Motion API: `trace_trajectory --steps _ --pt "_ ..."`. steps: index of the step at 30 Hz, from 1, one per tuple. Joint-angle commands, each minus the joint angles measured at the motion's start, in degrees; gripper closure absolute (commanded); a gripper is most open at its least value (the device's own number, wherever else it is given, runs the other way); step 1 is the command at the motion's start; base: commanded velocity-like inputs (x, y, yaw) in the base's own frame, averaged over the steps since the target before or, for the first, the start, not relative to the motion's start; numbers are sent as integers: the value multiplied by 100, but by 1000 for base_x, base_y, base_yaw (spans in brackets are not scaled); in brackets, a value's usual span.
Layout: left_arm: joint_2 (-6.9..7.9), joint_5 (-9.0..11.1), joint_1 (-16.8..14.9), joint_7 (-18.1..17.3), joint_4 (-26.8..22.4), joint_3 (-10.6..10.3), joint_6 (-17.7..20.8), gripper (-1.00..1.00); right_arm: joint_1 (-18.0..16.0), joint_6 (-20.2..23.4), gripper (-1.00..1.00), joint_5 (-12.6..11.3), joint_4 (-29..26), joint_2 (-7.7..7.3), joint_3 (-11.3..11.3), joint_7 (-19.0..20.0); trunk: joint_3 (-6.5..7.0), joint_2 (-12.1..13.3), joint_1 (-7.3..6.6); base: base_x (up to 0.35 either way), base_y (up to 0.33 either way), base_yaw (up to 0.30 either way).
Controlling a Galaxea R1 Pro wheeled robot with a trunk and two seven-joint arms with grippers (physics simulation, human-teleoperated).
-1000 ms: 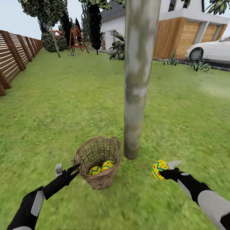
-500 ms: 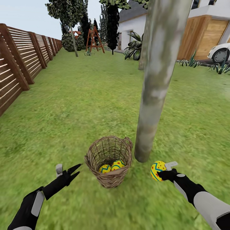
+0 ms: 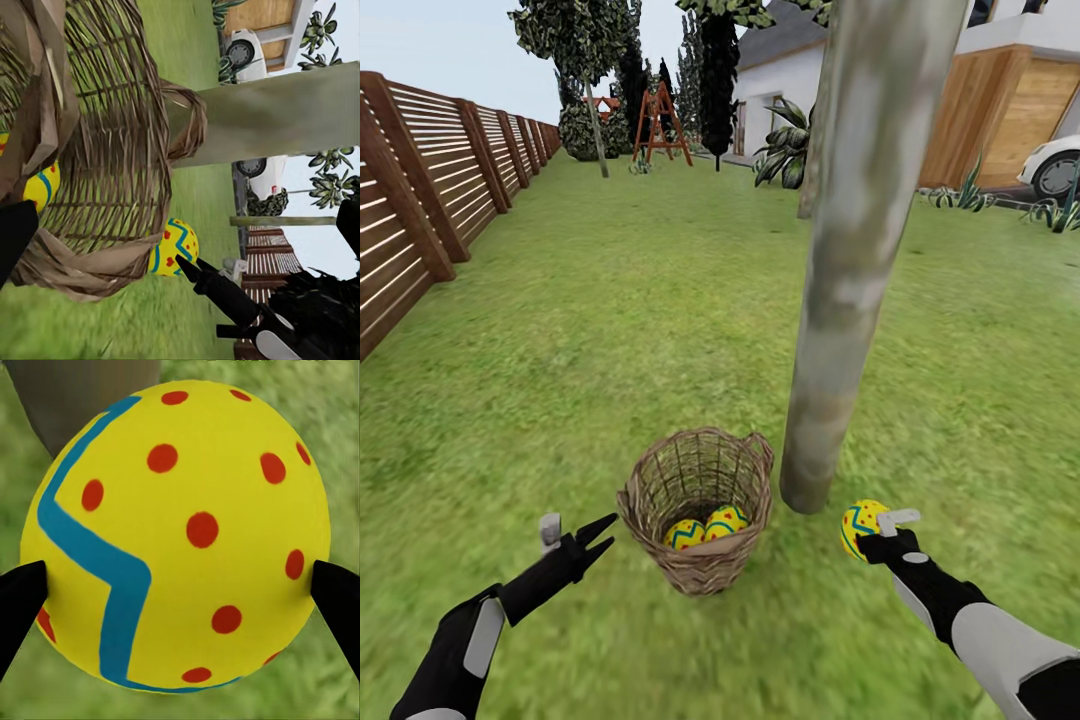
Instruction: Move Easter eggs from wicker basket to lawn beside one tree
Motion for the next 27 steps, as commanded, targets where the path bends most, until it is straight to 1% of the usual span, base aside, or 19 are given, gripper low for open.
trace_trajectory --steps 1,4,8,9,10,11,12,13,14,15,18,24,26,27 --pt "-25 14 -3 -8 1 4 38 -100 -5 -8 100 -52 -5 26 47 -28 -23 -43 21 0 0 0" --pt "-49 11 -1 7 2 2 45 -100 -9 -10 100 -42 -3 102 46 -31 -77 -164 87 0 0 0" --pt "-52 11 0 8 0 2 47 -100 -21 -64 100 -25 9 264 40 -41 -148 -324 175 0 0 0" --pt "-52 11 -2 9 4 2 47 -100 -19 -150 100 -27 12 305 38 -49 -166 -364 197 0 0 0" --pt "-56 11 -3 7 2 -3 47 -100 -18 -306 100 -31 20 373 38 -104 -184 -404 219 0 0 0" --pt "-58 11 -3 8 2 -5 47 -100 -18 -424 100 -35 40 406 38 -202 -202 -444 241 0 0 0" --pt "-61 11 -3 13 5 -6 51 -100 -19 -576 100 -32 80 425 37 -335 -220 -485 263 0 0 0" --pt "-68 11 -3 18 7 -7 54 -100 -25 -836 100 -34 123 440 37 -478 -238 -525 285 0 0 0" --pt "-74 11 -3 22 8 -7 53 -100 -30 -1008 100 -41 147 448 37 -546 -256 -565 307 0 0 0" --pt "-72 8 -3 28 8 -7 54 -100 -32 -1066 100 -44 188 454 37 -569 -274 -605 329 0 0 0" --pt "-74 2 -3 35 10 -7 55 -100 -34 -1130 100 -26 411 513 37 -592 -328 -725 395 0 0 0" --pt "-76 1 -3 36 -2 -21 56 -100 -34 -1137 100 -28 458 527 37 -594 -436 -966 527 0 0 0" --pt "-77 8 -3 36 -6 -199 62 -100 -34 -1144 100 -28 458 525 37 -594 -480 -969 532 0 0 0" --pt "-78 10 -3 36 -8 -248 64 -100 -34 -1145 100 -24 456 529 37 -594 -502 -970 534 0 0 0"
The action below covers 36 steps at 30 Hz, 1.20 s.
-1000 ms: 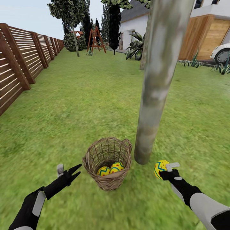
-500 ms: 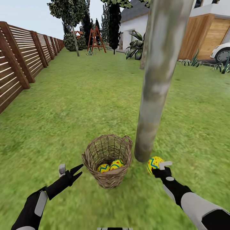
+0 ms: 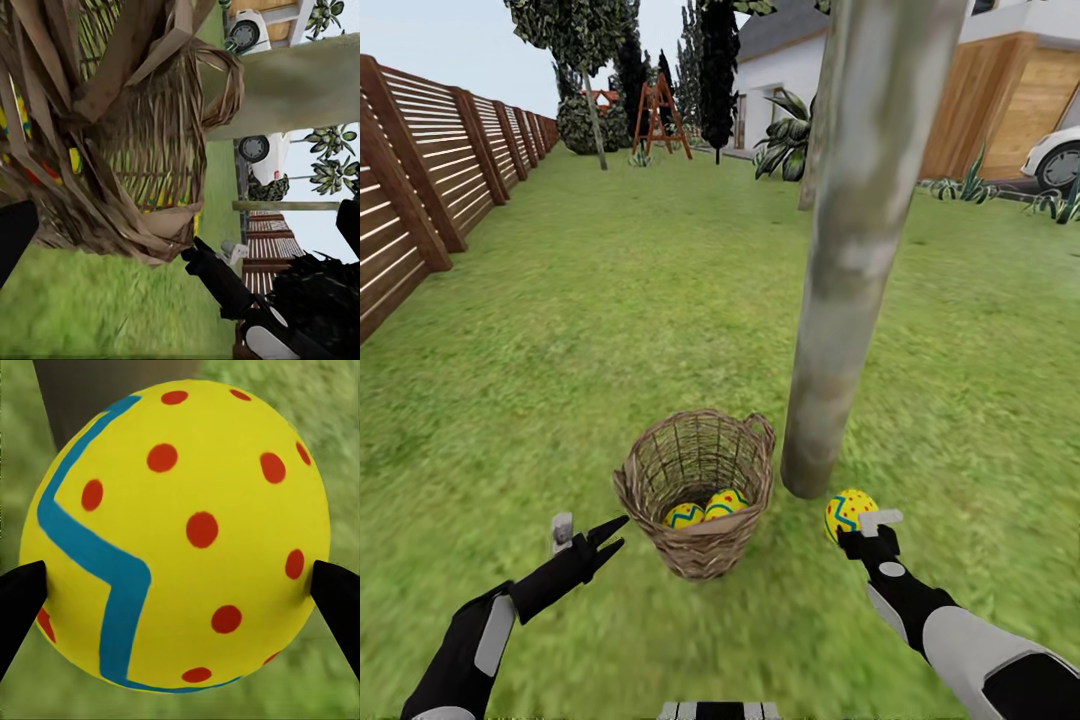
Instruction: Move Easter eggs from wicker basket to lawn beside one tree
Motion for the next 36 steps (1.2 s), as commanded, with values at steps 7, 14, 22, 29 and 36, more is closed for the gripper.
trace_trajectory --steps 7,14,22,29,36 --pt "3 20 -3 -8 9 -33 39 -100 -3 -32 100 -44 -2 2 50 -24 -160 -11 17 0 0 0" --pt "-1 20 -1 -13 4 -37 33 -100 -3 -47 100 -11 -9 -1 57 -113 -315 -21 35 0 0 0" --pt "65 8 7 -34 19 -37 23 -100 -3 -223 100 -6 -2 -6 67 -115 -492 -31 55 0 0 0" --pt "127 -15 304 -26 25 -434 21 -100 -3 -228 100 1 -10 -6 67 -116 -647 -41 73 0 0 0" --pt "113 -16 421 -25 19 -709 19 -100 -3 -228 100 2 -10 -6 67 -115 -802 -50 91 0 0 0"
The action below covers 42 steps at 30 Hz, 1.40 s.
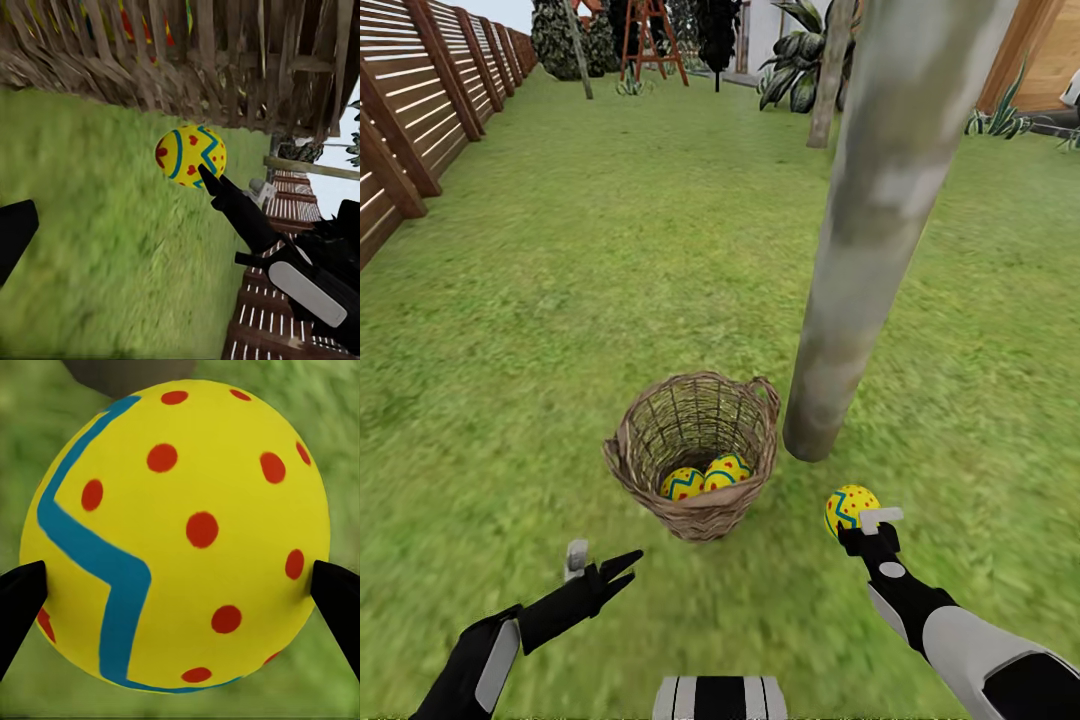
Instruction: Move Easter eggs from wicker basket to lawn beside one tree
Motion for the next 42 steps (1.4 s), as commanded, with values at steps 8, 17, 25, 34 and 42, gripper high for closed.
trace_trajectory --steps 8,17,25,34,42 --pt "-5 21 22 -7 9 -6 32 -100 -3 -16 100 -54 -9 -10 50 -18 -4 -2 -1 -2 -8 0" --pt "7 10 22 2 209 -326 -3 -100 -3 -16 100 -54 -9 -11 50 -19 -4 -2 -1 20 -186 0" --pt "10 8 22 2 237 -327 -20 -100 -3 -16 100 -54 -9 -11 50 -18 -4 -2 -1 188 -3 0" --pt "10 3 22 2 229 -327 -21 -100 -3 -7 100 -47 -15 2 50 -20 -4 -2 -1 10 0 0" --pt "10 3 22 2 230 -327 -22 -100 -3 -15 100 -45 -44 0 50 -19 -182 -12 19 0 0 0"
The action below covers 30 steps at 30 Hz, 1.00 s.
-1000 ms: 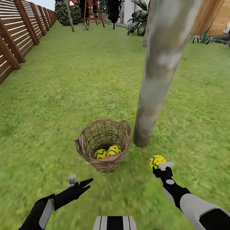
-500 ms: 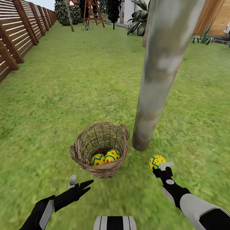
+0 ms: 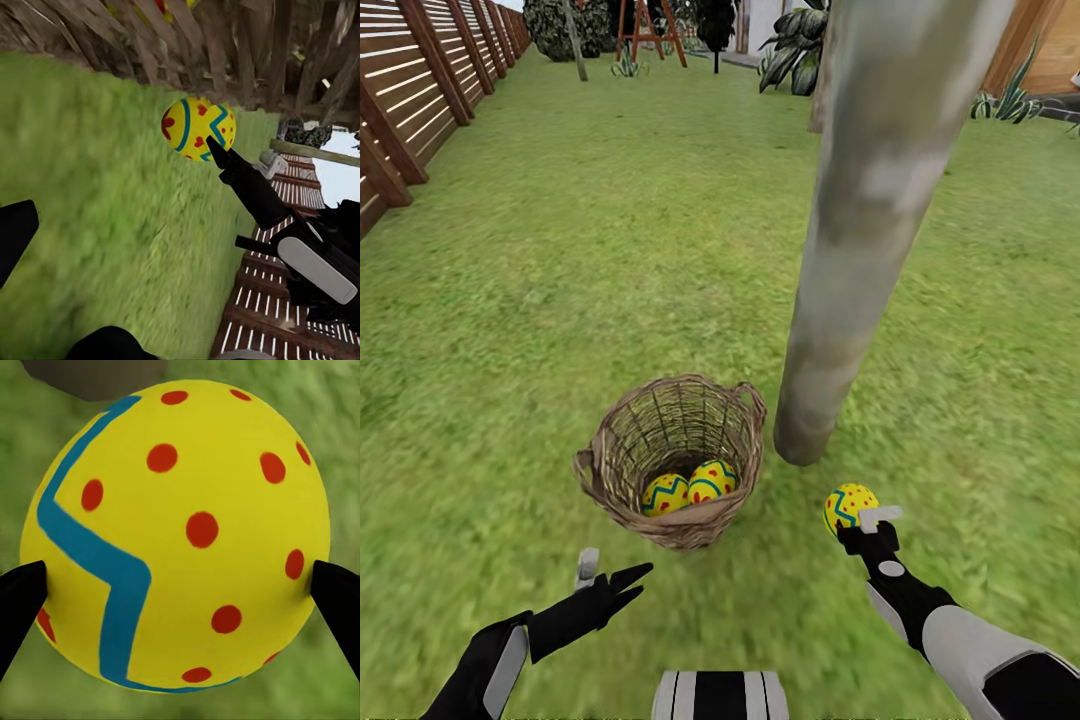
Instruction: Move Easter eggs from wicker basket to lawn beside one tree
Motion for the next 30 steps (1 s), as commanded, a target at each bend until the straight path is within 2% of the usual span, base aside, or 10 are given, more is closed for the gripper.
trace_trajectory --steps 1,9,12,15,19,25,30 --pt "0 21 -2 -6 2 3 38 -100 -2 -17 100 -54 -4 -3 50 -21 -26 -3 1 0 0 0" --pt "-9 23 -2 2 8 -4 38 -100 -81 81 100 -101 26 1 37 -49 -204 -14 22 0 0 0" --pt "-14 37 -2 2 9 -5 38 -100 -286 404 100 -115 49 36 33 -81 -270 -18 30 0 0 0" --pt "-16 39 -2 2 9 -5 38 -100 -365 537 100 -116 59 93 32 -88 -337 -22 37 0 0 0" --pt "-17 39 -2 2 9 -5 38 -100 -605 560 100 -113 276 95 32 -119 -425 -27 48 0 0 0" --pt "-18 37 -2 2 86 -5 38 -100 -666 535 100 -106 299 81 32 -158 -558 -35 63 0 0 0" --pt "-12 29 -2 2 165 -5 38 -100 -662 466 100 -74 260 84 32 -517 -669 -42 76 0 0 0"
